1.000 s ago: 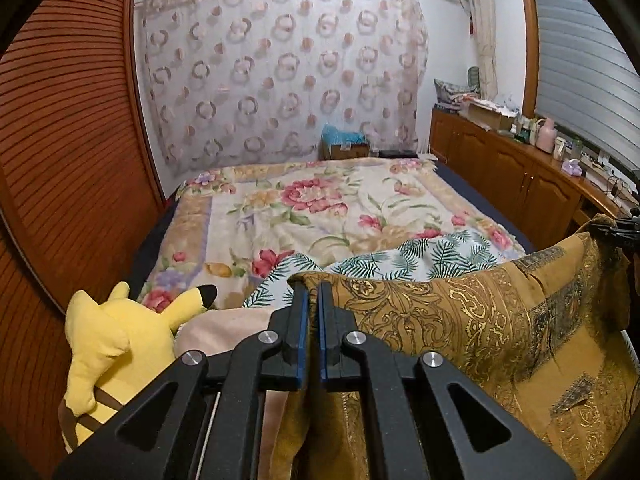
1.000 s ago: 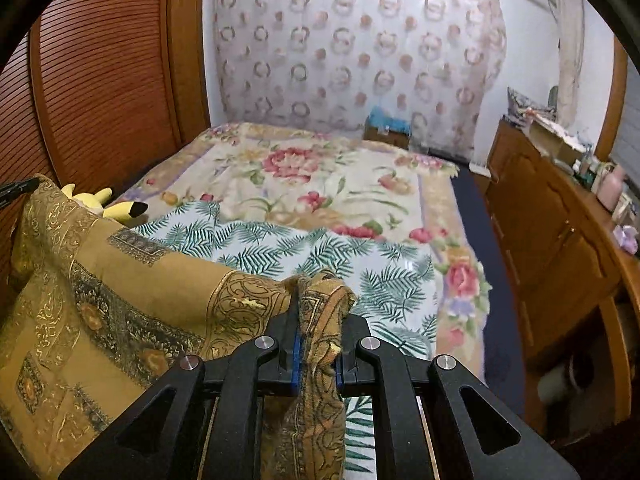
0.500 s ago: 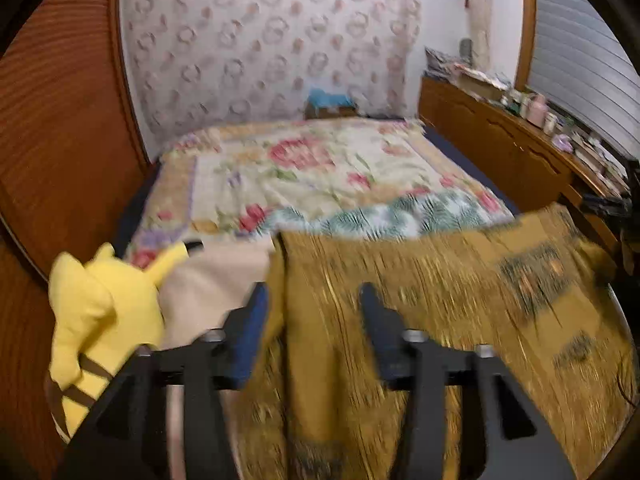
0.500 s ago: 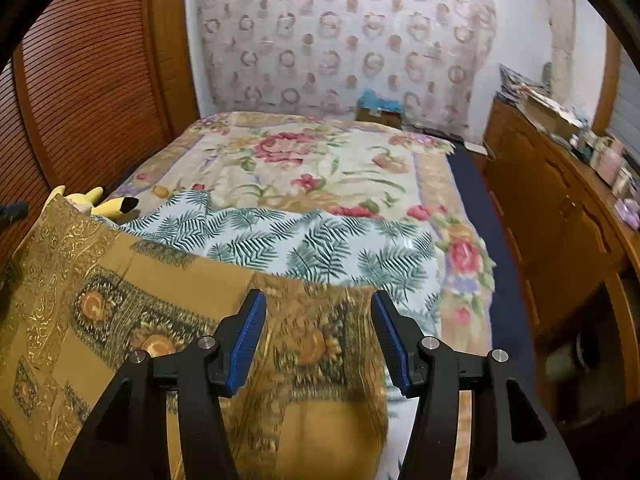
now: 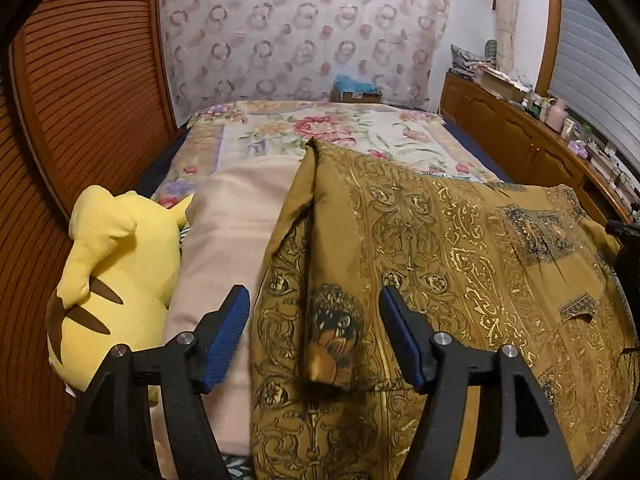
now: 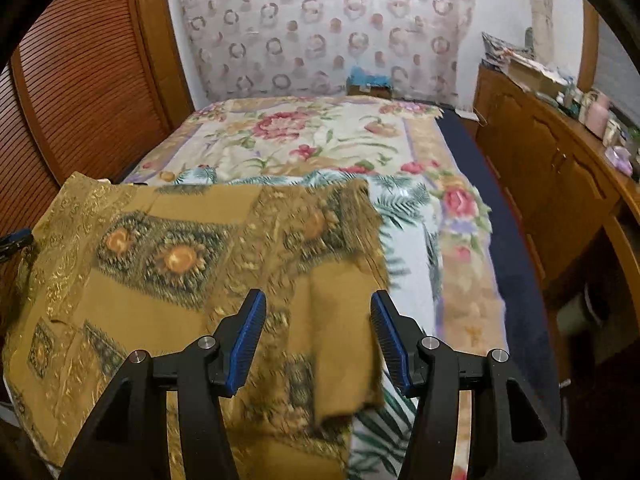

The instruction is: Fold small clothes

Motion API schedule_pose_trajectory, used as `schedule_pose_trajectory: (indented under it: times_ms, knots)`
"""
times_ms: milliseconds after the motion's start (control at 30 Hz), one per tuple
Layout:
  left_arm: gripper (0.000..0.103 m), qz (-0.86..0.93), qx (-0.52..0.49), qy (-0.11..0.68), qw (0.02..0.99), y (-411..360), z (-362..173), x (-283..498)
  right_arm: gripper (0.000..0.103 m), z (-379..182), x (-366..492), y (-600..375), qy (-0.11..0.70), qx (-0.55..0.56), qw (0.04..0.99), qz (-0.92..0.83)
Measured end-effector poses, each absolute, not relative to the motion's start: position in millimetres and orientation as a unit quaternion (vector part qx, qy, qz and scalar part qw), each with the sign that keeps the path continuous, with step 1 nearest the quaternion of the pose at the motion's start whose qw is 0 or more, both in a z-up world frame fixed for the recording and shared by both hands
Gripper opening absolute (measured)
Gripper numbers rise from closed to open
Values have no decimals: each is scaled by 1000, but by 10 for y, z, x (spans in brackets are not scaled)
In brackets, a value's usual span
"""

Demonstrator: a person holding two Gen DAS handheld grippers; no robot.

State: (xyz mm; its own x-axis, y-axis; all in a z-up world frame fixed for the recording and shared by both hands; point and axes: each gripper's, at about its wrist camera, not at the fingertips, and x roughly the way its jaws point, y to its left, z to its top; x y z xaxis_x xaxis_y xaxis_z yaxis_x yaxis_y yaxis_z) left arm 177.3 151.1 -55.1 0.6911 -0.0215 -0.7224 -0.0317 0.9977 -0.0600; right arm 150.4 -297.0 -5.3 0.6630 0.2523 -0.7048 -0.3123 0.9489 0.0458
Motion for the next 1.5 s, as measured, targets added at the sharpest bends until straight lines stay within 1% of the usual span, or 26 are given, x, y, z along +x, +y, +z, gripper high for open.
schedule_pose_trajectory:
  times_ms: [233,300,367,400,433,467,500,533,567,600,667,733,767,800,867,933,1033,1233,1500]
  knots:
    - [68,-6,-39,399,916,1517,-625,1766,56,-39,1424,-3053,396,-34,907,139]
    - [63,-10,-42,400,915,1520,-645,1753,56,-68,1426,-3058,402,-34,905,137]
    - [52,-15,-47,404,913,1517,-670,1750,56,-104,1446,-3063,407,-30,902,138]
    - [49,-19,-49,406,912,1503,-678,1747,56,-116,1447,-3055,409,-28,901,143]
    - [45,-21,-49,408,912,1496,-692,1744,53,-123,1447,-3041,411,-27,899,146]
    - [43,-23,-50,409,911,1494,-707,1746,46,-136,1451,-3020,415,-27,897,152]
    - [43,-24,-51,411,910,1494,-719,1739,44,-142,1455,-3001,417,-27,895,156]
    - [43,-23,-52,412,909,1495,-734,1740,39,-150,1454,-2981,419,-30,894,158]
    - [43,-22,-52,414,909,1497,-745,1743,32,-160,1460,-2966,420,-32,892,161]
    - [43,-20,-52,416,907,1501,-765,1746,29,-157,1461,-2943,421,-35,891,165]
    - [43,-19,-53,420,906,1507,-789,1750,16,-138,1459,-2903,419,-40,891,173]
    - [43,-21,-52,420,906,1516,-804,1754,10,-115,1467,-2877,414,-43,891,182]
    - [39,-21,-52,419,906,1516,-801,1751,8,-95,1461,-2866,411,-44,891,186]
    - [35,-24,-53,418,907,1517,-797,1749,7,-67,1455,-2853,407,-45,892,192]
    - [24,-28,-56,415,908,1519,-788,1747,5,-16,1433,-2852,397,-40,895,201]
    - [19,-34,-58,414,908,1523,-781,1745,5,56,1410,-2862,386,-31,898,211]
    - [5,-38,-63,407,910,1526,-749,1743,4,125,1347,-2902,364,-13,905,219]
    - [3,-46,-61,378,923,1490,-520,1691,3,264,1256,-2955,345,-6,913,219]
    - [3,-48,-61,342,936,1508,-223,1437,2,353,955,-3037,322,7,922,214]
